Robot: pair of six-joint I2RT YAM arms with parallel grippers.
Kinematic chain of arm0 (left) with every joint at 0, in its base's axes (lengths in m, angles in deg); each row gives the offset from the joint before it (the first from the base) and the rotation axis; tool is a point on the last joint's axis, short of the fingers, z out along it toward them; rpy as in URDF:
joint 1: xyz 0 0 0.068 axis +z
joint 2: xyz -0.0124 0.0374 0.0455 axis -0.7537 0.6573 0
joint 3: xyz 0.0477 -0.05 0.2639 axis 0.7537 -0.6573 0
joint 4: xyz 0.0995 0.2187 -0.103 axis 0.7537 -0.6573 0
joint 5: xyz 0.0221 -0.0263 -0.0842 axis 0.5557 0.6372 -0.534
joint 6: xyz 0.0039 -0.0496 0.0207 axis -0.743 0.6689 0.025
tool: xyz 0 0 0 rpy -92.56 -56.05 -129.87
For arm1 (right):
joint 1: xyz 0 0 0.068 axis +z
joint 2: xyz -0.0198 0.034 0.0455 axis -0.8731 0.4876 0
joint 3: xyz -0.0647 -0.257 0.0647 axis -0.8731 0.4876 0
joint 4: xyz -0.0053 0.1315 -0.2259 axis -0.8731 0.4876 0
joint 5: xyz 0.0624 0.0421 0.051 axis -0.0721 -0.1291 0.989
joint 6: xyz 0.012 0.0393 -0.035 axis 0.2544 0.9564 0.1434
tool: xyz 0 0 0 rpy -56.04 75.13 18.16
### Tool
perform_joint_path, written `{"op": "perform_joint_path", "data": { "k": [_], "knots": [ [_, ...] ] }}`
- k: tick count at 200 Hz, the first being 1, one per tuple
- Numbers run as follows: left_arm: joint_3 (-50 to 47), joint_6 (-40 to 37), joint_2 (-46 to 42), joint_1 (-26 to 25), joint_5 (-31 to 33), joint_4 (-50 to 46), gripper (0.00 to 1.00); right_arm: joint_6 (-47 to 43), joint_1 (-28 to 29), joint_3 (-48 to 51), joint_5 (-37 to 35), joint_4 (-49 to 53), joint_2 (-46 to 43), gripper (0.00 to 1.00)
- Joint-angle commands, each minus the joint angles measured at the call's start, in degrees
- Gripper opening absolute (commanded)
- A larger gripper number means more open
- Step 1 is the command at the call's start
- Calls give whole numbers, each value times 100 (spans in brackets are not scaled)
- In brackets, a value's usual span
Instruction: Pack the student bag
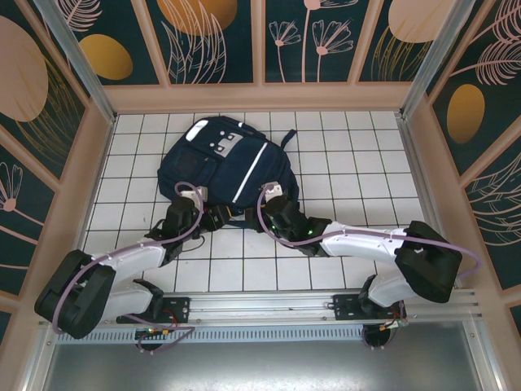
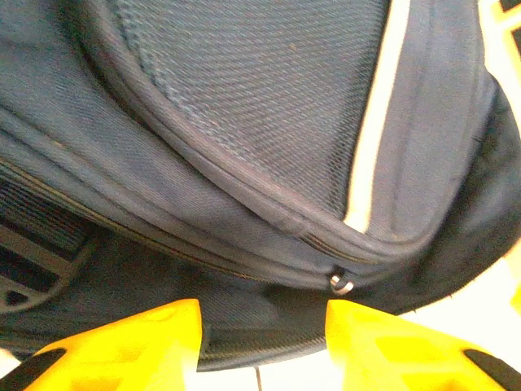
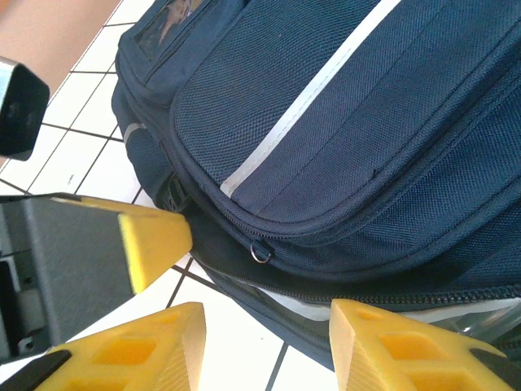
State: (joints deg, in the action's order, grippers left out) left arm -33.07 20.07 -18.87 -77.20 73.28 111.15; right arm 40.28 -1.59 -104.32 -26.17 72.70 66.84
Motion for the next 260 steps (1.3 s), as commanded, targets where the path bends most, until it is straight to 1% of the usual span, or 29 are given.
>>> {"op": "perform_joint_path", "data": {
  "k": [1, 37, 50, 68, 81, 113, 140, 167, 191, 213, 232, 246, 260],
  "knots": [
    [-148, -58, -305, -9, -258, -44, 43, 11, -40, 7, 84, -185, -82, 45],
    [-275, 75, -1253, -9, 275, -499, 42, -24, -37, -141, 162, -162, 40, 45],
    [-277, 85, -1524, -9, 567, -651, 45, -34, -37, -191, 188, -157, 96, 45],
    [-226, 3, -1624, -9, 923, -790, 47, -42, -33, -266, 244, -147, 173, 45],
    [-98, -79, -1458, -9, 1034, -841, 47, -34, -23, -286, 254, -148, 190, 45],
    [346, -200, -595, -9, 915, -787, 46, 1, -16, -245, 210, -98, 137, 45],
    [535, -289, 33, -9, 844, -607, 47, 28, -7, -135, 163, -114, 29, 46],
    [679, -331, 479, -9, 646, -412, 47, 27, -3, -78, 136, -135, -19, 46],
    [740, -314, 760, -9, 459, -455, 46, 28, -7, -56, 140, -182, -18, 46],
    [523, -111, 701, -5, 120, -374, 45, 28, -16, -40, 156, -197, 8, 46],
    [160, 121, 374, -42, -54, -318, 44, 26, -17, -37, 147, -192, 6, 47],
    [-49, 246, 39, -100, 13, -503, 44, 36, -16, 6, 153, -253, -15, 47],
    [-198, 376, -363, -187, 216, -798, 43, 37, -16, 38, 171, -319, -26, 47]
  ]
}}
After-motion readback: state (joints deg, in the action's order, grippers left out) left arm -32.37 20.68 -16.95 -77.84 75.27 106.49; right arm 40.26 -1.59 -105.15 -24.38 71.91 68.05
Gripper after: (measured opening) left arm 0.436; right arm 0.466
